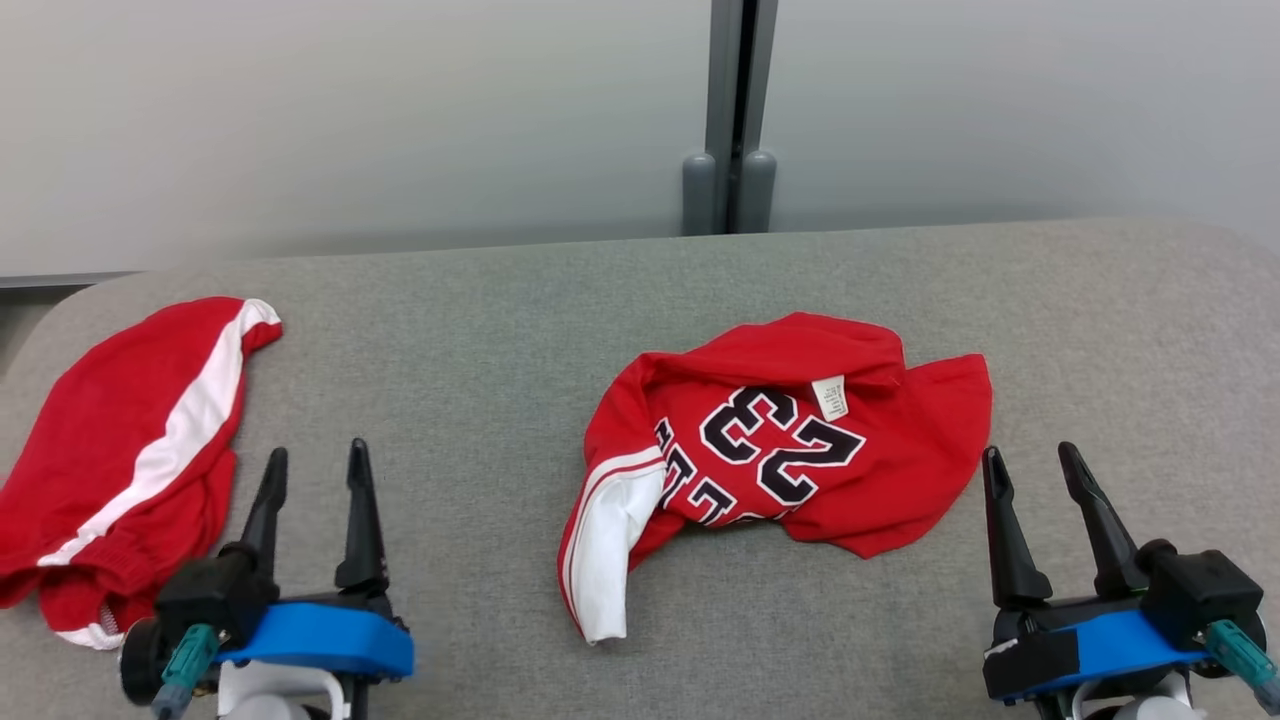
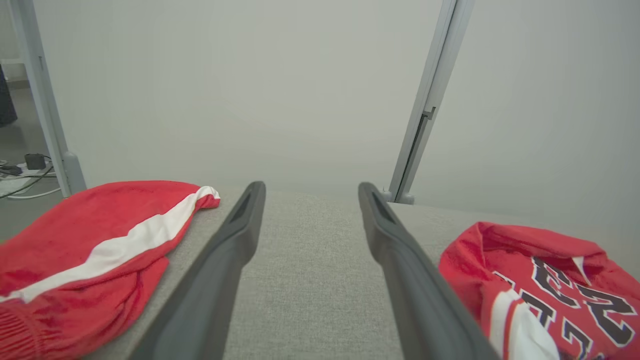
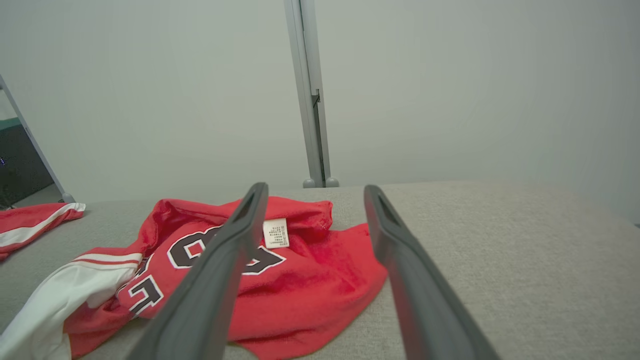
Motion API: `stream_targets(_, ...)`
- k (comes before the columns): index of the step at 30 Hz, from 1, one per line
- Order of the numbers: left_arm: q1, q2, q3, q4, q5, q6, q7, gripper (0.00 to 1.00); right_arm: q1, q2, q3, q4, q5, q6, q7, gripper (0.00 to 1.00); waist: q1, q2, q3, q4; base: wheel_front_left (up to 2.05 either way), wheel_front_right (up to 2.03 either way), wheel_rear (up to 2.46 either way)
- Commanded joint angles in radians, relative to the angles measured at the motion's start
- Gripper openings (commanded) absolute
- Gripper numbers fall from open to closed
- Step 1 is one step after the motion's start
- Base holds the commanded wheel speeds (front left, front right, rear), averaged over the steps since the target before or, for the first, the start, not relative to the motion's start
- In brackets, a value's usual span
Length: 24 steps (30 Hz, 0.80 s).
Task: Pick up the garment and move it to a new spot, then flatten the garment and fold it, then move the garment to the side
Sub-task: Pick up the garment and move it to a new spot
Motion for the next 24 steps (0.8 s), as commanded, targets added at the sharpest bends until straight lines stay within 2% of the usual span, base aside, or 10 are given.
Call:
stream_targets(1, 0.022, 0.006, 0.014, -0.012, 0.018, 0.005, -0.005, 1.0, 0.015, -0.004, -0.003, 0.002, -0.004, 0.0, -0.003, 1.0, 0.0001, -0.0001, -0.006, 0.007, 0.0, 0.0, 0.0)
stream_targets(7, 0.073, -0.012, 0.065, -0.043, 0.068, 0.0, -0.005, 1.0, 0.035, -0.004, -0.004, 0.007, -0.007, 0.0, -0.003, 1.0, 0.0001, -0.0001, -0.018, 0.022, 0.0, 0.0, 0.0)
stream_targets(24, 0.093, -0.055, 0.105, -0.032, 0.157, -0.041, -0.005, 1.0, 0.05, -0.004, -0.007, 0.037, -0.029, 0.0, -0.003, 1.0, 0.0001, -0.0001, -0.037, 0.006, 0.0, 0.0, 0.0)
